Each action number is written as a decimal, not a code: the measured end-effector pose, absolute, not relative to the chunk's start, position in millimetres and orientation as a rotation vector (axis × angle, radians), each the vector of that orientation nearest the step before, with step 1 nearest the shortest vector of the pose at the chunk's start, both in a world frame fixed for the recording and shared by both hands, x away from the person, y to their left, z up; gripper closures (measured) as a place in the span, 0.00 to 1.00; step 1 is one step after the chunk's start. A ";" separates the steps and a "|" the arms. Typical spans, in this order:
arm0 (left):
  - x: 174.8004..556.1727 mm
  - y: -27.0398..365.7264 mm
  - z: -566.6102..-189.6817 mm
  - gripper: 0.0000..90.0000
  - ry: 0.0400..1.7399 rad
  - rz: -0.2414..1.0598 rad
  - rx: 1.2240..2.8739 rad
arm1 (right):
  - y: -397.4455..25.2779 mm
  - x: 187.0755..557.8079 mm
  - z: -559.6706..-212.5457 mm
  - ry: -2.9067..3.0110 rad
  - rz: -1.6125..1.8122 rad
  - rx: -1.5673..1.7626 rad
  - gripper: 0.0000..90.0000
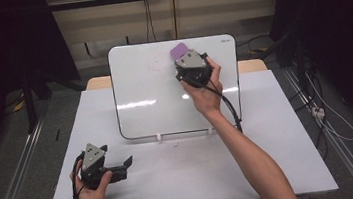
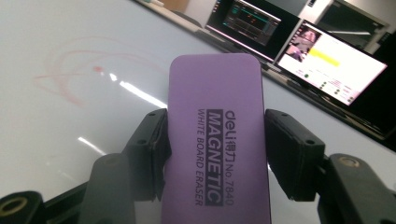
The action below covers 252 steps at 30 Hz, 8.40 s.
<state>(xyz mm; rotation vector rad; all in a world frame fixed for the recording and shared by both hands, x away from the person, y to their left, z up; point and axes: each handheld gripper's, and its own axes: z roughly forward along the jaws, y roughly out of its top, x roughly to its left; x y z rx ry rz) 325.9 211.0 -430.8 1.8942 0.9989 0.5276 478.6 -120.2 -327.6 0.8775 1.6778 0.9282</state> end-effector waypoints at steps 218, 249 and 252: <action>372.6 93.2 -389.9 0.70 0.965 0.091 1.291 | -126.7 347.5 -406.6 1.741 1.810 1.027 0.47; 377.3 122.7 -372.2 0.72 0.957 0.241 1.471 | -150.0 346.5 -410.1 1.849 1.631 1.009 0.08; 376.8 124.9 -370.9 0.72 0.968 0.270 1.487 | -156.9 346.8 -413.0 1.865 1.588 1.036 0.08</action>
